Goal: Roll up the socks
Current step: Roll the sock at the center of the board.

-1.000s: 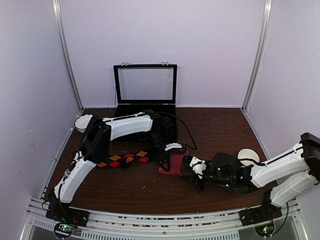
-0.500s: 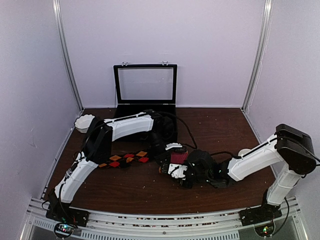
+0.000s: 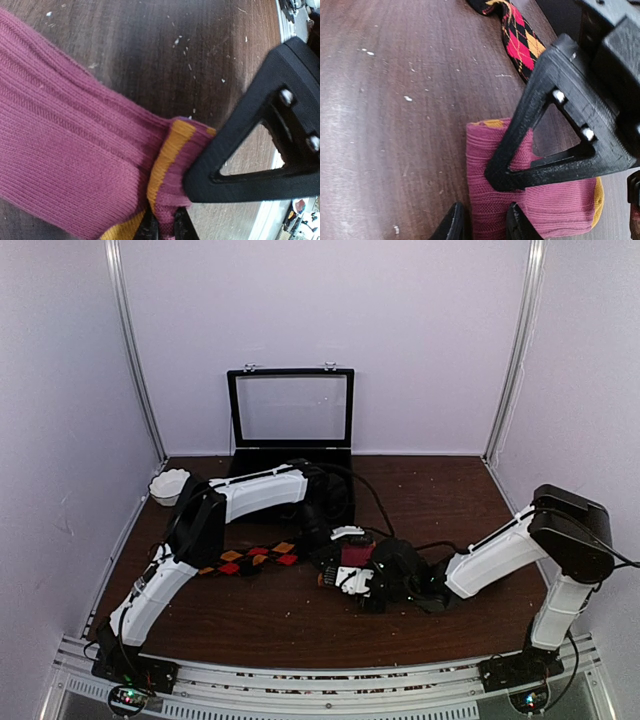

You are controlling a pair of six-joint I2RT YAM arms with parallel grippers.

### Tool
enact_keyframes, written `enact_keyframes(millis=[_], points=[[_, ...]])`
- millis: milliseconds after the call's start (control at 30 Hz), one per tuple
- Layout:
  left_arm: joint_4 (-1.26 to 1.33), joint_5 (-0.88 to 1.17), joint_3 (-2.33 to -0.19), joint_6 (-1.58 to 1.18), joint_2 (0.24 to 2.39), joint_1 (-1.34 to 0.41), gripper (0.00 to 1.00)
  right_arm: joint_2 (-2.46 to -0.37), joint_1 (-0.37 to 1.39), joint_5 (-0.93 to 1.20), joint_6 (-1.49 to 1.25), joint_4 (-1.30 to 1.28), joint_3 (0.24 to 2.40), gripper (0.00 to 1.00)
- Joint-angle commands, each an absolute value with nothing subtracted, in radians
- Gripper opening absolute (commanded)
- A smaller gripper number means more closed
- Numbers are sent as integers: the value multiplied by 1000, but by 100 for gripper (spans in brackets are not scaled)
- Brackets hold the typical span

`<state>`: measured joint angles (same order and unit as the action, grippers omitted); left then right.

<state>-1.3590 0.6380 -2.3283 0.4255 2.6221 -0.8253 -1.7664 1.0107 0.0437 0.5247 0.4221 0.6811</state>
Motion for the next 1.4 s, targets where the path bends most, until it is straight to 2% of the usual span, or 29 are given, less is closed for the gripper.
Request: enact_keyframes(millis=[0, 167, 233, 367, 500, 633, 867, 1067, 1167, 1367], points=[[-1376, 552, -2315, 464, 2697, -820, 3, -1815, 987, -10, 509, 440, 686, 30], [-1404, 572, -2329, 495, 2698, -819, 7, -1848, 970, 7, 482, 406, 712, 25], [-1412, 587, -2310, 518, 2687, -819, 13, -1866, 965, 27, 469, 393, 715, 23], [-1368, 634, -2212, 547, 2609, -798, 36, -1900, 965, 63, 442, 340, 721, 14], [-1314, 628, -2149, 561, 2483, -759, 43, -1907, 957, 99, 391, 312, 714, 5], [-1166, 631, -1983, 541, 2301, -728, 51, -1902, 945, 167, 313, 271, 720, 0], [-973, 604, -1768, 563, 2107, -727, 52, -1849, 915, 399, 62, 255, 711, 0], [-954, 642, -1696, 694, 2097, -753, 48, -1870, 859, 649, -246, 487, 604, 0], [-952, 650, -1679, 733, 2103, -773, 47, -1887, 829, 709, -386, 573, 568, 0], [-953, 615, -1684, 778, 2112, -851, 45, -1941, 773, 745, -474, 563, 571, 0]])
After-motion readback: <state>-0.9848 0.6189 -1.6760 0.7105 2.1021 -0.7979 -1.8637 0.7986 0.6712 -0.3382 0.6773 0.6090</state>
